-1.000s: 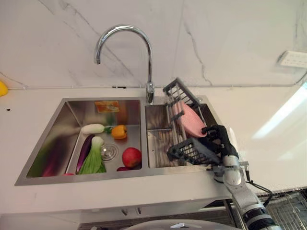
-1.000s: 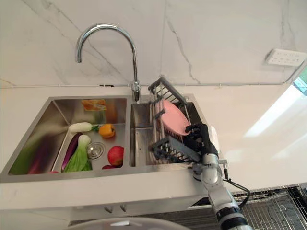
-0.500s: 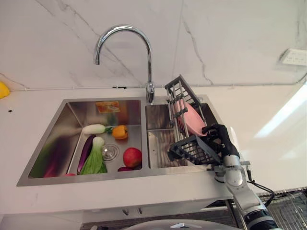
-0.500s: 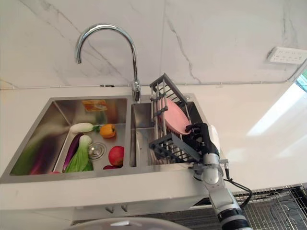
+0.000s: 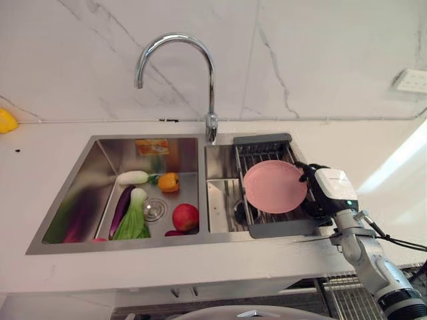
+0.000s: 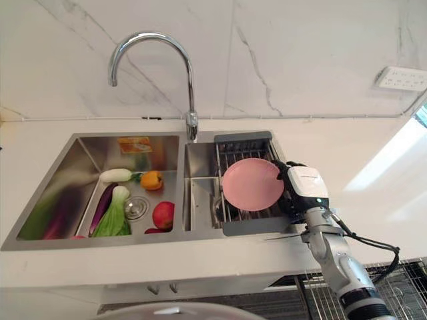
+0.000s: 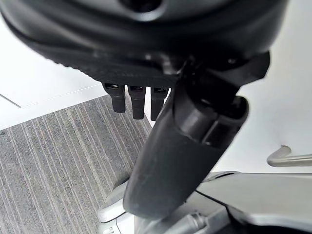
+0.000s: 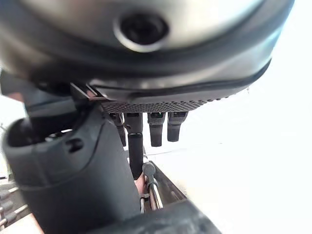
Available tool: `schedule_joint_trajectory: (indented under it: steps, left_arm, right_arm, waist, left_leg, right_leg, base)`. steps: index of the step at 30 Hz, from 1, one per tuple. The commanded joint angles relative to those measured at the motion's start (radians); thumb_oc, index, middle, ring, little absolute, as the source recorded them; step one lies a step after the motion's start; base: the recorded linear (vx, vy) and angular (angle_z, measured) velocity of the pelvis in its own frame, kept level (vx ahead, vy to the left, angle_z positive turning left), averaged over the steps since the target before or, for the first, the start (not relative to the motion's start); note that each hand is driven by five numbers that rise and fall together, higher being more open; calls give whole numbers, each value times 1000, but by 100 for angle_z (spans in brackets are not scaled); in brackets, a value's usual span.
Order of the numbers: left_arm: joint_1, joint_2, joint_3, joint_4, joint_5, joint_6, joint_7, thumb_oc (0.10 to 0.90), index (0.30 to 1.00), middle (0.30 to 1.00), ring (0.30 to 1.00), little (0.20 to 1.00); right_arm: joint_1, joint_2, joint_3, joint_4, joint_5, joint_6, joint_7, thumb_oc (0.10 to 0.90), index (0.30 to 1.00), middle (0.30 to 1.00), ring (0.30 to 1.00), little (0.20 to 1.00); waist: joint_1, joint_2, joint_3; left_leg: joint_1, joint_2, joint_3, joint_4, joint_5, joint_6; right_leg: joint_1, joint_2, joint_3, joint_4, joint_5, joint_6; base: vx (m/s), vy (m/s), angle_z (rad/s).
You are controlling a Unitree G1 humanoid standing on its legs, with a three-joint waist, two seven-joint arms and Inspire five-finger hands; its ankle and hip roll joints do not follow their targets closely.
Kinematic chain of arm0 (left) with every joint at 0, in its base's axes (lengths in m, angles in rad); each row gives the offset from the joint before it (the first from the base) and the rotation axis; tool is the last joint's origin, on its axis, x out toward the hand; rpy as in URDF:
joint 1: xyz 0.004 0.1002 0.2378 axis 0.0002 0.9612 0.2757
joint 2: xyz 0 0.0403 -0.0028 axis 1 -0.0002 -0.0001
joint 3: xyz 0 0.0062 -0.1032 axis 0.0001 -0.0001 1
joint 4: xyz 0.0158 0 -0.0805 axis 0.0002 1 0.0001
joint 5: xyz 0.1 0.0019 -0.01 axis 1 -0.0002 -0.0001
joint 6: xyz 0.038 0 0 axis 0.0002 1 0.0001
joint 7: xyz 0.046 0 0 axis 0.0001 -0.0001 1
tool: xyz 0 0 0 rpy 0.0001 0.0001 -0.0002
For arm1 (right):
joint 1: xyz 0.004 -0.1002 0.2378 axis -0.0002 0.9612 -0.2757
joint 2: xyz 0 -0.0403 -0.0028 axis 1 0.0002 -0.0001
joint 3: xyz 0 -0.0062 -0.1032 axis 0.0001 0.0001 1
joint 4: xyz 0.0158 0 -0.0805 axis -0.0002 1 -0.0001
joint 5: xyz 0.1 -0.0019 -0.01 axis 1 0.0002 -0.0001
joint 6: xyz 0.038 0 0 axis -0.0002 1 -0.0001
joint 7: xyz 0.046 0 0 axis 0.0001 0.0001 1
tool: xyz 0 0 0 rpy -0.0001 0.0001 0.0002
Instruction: Place the dishes in the dishwasher.
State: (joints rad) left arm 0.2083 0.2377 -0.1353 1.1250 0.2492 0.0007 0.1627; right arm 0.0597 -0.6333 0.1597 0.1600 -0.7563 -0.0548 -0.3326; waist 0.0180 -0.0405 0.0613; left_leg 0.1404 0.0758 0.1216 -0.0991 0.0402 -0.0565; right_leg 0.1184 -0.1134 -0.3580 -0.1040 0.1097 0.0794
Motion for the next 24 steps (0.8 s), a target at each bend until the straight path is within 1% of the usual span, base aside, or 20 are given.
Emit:
schedule_joint_trajectory:
  steps: [1,2,3,5,7,8,9,10,12,13,15,17,18,19,20,21,24]
  left_arm:
    - [-93,5,-38,72,28,-32,3,800,900,900,900,900]
    - [-93,5,-40,71,25,-30,2,800,900,900,900,900]
    - [-95,4,-47,72,16,-26,3,800,900,900,900,900]
    - [-96,3,-62,70,-6,-13,4,800,900,900,900,900]
    - [-96,5,-70,62,-25,-2,0,800,900,900,900,900]
    - [-98,10,-72,57,-32,3,2,800,900,900,900,900]
    - [-98,16,-71,51,-46,11,2,800,900,900,900,900]
    - [-99,17,-71,51,-47,11,1,800,900,900,900,900]
    - [-97,22,-68,41,-64,22,7,800,900,900,900,900]
    - [-96,22,-63,38,-70,26,9,800,900,900,900,900]
    - [-92,19,-47,40,-77,28,15,800,900,900,900,900]
    - [-88,15,-38,38,-77,25,21,800,900,900,900,900]
    - [-88,15,-38,38,-77,25,21,800,900,900,900,900]
    - [-84,9,-29,43,-65,19,25,800,900,900,900,900]
    - [-83,7,-29,48,-56,11,31,800,900,900,900,900]
    - [-83,6,-29,48,-56,11,31,800,900,900,900,900]
    - [-84,0,-34,57,-40,1,33,800,900,900,900,900]
  right_arm:
    - [-121,-98,-87,-51,-3,42,-65,800,900,900,900,900]
    - [-123,-82,-83,-44,35,38,-59,800,900,900,900,900]
    - [-127,-45,-82,-14,122,39,-62,800,900,900,900,900]
    - [-137,56,-87,47,380,24,-68,800,900,900,900,900]
    - [-147,151,-92,96,644,-19,-52,800,900,900,900,900]
    - [-157,213,-98,119,824,-63,-40,800,900,900,900,900]
    - [-162,301,-106,149,1071,-130,0,800,900,900,900,900]
    - [-164,302,-106,151,1073,-131,1,800,900,900,900,900]
    - [-169,375,-107,171,1285,-180,22,800,900,900,900,900]
    - [-168,381,-102,158,1302,-179,21,800,900,900,900,900]
    - [-151,353,-112,131,1212,-159,7,800,900,900,900,900]
    - [-138,326,-131,118,1099,-137,-34,800,900,900,900,900]
    - [-137,327,-131,116,1097,-136,-35,800,900,900,900,900]
    - [-116,277,-151,70,898,-104,-70,800,900,900,900,900]
    - [-108,251,-164,52,780,-91,-97,800,900,900,900,900]
    - [-107,251,-164,50,777,-89,-98,800,900,900,900,900]
    - [-93,204,-164,31,624,-71,-120,800,900,900,900,900]
  waist:
    - [1,17,14]
    - [1,17,15]
    - [1,17,17]
    - [2,18,17]
    - [5,22,22]
    - [5,23,24]
    - [5,23,28]
    - [3,19,25]
    - [5,20,28]
    - [4,20,26]
    - [4,22,25]
    - [3,24,25]
    - [3,24,25]
    - [3,29,26]
    - [1,27,21]
    - [1,28,21]
    - [0,27,20]
  left_leg:
    - [33,21,-9,17,-133,2]
    - [33,21,-9,17,-133,2]
    - [35,21,-8,18,-133,2]
    - [35,19,-9,17,-132,4]
    - [38,19,-10,19,-134,4]
    - [38,18,-9,19,-132,4]
    - [39,17,-8,18,-130,3]
    - [34,14,-10,17,-125,4]
    - [37,14,-11,16,-126,3]
    - [35,13,-11,16,-125,2]
    - [36,13,-9,16,-125,0]
    - [36,14,-10,16,-126,0]
    - [36,14,-10,16,-126,0]
    - [44,20,-9,17,-134,0]
    - [39,16,-10,16,-129,2]
    - [39,16,-10,16,-130,2]
    - [41,16,-12,16,-131,3]
  right_leg:
    - [-11,-78,-12,25,-79,69]
    - [-12,-78,-12,25,-78,68]
    - [-10,-78,-11,25,-78,68]
    - [-10,-79,-10,25,-76,66]
    - [-8,-77,-8,26,-78,64]
    - [-8,-77,-7,26,-76,63]
    - [-8,-76,-6,25,-77,61]
    - [-13,-80,-7,24,-74,62]
    - [-12,-79,-5,24,-74,61]
    - [-13,-79,-6,25,-74,61]
    - [-12,-80,-10,24,-75,61]
    - [-11,-80,-12,24,-76,62]
    - [-11,-79,-12,24,-76,62]
    - [-4,-76,-12,26,-82,62]
    - [-8,-78,-14,24,-80,63]
    - [-8,-78,-14,25,-80,63]
    - [-6,-77,-15,24,-82,64]
  base:
    - [-7,-3,3]
    - [0,0,0]
    - [0,0,0]
    - [0,0,0]
    - [0,0,0]
    - [-10,8,-4]
    - [-18,10,-4]
    - [-12,8,-6]
    - [-4,2,-2]
    - [0,0,0]
    - [0,0,0]
    - [0,0,0]
    - [31,-3,1]
    - [0,0,0]
    - [0,0,0]
    - [11,10,4]
    - [4,1,1]
